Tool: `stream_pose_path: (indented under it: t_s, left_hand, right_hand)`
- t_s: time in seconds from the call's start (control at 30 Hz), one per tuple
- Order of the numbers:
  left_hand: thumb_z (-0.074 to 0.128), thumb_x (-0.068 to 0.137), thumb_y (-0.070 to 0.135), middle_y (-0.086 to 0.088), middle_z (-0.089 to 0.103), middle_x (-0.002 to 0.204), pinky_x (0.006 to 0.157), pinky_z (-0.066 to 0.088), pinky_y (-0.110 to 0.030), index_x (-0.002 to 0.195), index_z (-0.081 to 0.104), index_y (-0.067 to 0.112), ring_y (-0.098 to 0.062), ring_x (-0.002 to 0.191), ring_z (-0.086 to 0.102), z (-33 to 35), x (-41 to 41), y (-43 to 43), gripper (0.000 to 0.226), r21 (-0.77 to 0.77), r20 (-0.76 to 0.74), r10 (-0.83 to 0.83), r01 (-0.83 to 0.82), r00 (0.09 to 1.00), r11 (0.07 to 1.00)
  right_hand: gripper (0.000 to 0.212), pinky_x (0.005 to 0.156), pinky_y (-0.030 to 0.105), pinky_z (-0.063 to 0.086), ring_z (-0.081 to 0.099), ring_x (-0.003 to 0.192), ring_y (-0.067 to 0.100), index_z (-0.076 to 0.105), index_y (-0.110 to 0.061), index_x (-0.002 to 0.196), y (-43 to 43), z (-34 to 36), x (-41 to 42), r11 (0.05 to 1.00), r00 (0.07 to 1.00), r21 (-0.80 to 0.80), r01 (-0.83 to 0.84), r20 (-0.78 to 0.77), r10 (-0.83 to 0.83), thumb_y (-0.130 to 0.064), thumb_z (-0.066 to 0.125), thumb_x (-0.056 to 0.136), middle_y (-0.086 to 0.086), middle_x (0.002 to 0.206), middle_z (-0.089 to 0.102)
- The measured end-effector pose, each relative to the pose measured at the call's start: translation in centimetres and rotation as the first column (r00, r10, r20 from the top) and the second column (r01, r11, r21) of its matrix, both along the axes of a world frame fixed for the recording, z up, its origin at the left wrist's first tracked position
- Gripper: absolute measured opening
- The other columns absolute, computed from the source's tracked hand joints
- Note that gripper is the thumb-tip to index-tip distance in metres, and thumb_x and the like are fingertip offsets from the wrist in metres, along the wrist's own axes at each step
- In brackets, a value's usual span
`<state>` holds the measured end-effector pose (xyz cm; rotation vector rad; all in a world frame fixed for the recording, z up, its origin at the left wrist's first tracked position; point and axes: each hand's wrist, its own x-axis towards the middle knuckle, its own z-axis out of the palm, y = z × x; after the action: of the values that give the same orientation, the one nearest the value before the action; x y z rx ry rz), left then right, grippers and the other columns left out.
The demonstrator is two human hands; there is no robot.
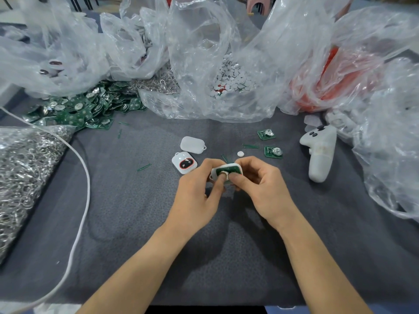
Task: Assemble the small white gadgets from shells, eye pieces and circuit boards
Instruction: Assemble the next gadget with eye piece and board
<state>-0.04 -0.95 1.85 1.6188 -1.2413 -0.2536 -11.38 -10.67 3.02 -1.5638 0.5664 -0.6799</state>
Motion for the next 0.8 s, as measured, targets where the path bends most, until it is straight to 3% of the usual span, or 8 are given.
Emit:
stream_pose_path:
  t_s: [0.27,0.5,0.7,0.8]
  left_hand:
    - [0.053,0.090,0.021,0.010,0.067,0.082,0.066,0.054,-0.032,0.101,0.057,0.025,-0.008,0.072,0.067,-0.17,0.24,-0.09,0.013,0.026,-0.047,0.012,-0.011,0.999,1.000]
    - [0.055,0.090,0.018,0.007,0.068,0.084,0.068,0.054,-0.030,0.101,0.059,0.020,-0.006,0.072,0.067,-0.25,0.32,-0.16,0.011,0.043,-0.061,0.008,-0.005,0.998,0.999]
    - [0.059,0.092,0.010,0.008,0.068,0.080,0.063,0.047,-0.009,0.098,0.059,0.018,-0.002,0.068,0.066,-0.40,0.29,-0.27,0.010,0.056,-0.059,-0.005,0.008,0.998,0.998]
    - [0.060,0.091,0.008,0.010,0.067,0.077,0.061,0.044,-0.006,0.097,0.060,0.014,0.002,0.065,0.066,-0.44,0.29,-0.28,0.009,0.050,-0.047,-0.014,0.016,0.999,0.999]
  right_hand:
    - [0.019,0.064,0.017,0.050,0.061,0.068,0.001,0.065,-0.015,0.086,0.21,-0.23,0.21,0.998,0.998,0.008,0.056,0.016,-0.056,0.004,0.067,0.082,-0.009,0.073,0.069]
    - [0.018,0.065,0.016,0.051,0.064,0.072,0.001,0.067,-0.016,0.088,0.14,-0.15,0.10,0.998,0.998,0.005,0.066,-0.003,-0.066,0.002,0.066,0.084,-0.010,0.075,0.071]
    - [0.018,0.061,0.016,0.049,0.062,0.067,0.001,0.066,-0.013,0.085,0.24,-0.21,0.22,0.995,0.995,-0.034,0.096,-0.028,-0.097,0.004,0.062,0.087,-0.008,0.072,0.069]
    - [0.018,0.061,0.016,0.048,0.061,0.067,0.002,0.066,-0.014,0.085,0.41,-0.29,0.31,0.994,0.993,-0.029,0.108,-0.045,-0.109,0.003,0.061,0.088,-0.002,0.075,0.068]
